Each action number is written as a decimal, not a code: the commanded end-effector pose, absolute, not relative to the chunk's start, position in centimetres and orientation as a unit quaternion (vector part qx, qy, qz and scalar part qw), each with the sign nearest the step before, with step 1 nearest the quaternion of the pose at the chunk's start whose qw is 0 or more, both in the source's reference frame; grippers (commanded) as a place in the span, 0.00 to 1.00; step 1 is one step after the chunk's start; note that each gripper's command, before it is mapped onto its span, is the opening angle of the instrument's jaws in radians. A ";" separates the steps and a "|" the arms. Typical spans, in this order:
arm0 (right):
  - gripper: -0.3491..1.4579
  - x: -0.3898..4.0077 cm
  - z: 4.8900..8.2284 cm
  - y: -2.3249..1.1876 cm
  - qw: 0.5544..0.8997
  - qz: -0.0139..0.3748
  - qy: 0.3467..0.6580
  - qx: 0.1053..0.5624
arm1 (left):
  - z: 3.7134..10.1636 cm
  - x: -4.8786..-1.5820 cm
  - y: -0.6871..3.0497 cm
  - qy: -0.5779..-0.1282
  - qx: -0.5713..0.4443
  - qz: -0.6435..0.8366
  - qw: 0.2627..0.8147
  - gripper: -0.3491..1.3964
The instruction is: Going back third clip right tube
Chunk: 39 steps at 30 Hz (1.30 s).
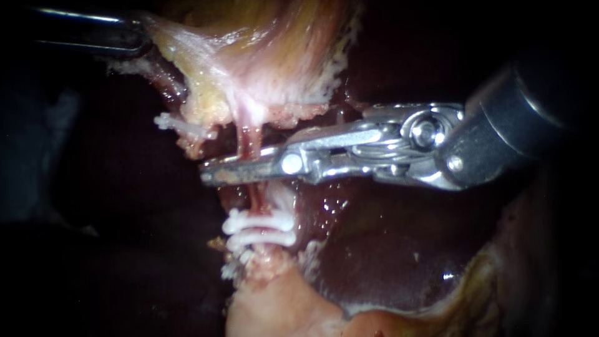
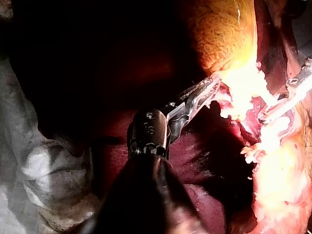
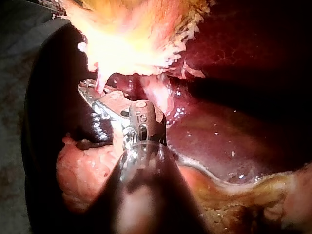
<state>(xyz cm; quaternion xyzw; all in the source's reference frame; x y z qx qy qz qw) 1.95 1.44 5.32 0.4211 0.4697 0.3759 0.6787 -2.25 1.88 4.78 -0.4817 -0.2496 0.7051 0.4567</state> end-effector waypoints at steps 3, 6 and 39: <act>0.00 1.94 5.33 1.45 0.680 0.374 0.471 0.420 | 4.78 -2.25 1.87 -0.249 -0.481 0.705 0.457 0.00; 0.00 1.94 5.33 1.45 0.680 0.374 0.471 0.420 | 4.78 -2.25 1.87 -0.249 -0.481 0.705 0.457 0.00; 0.47 1.92 6.19 1.43 0.739 0.241 0.568 0.269 | 4.76 -2.27 1.84 -0.248 -0.481 0.705 0.457 0.00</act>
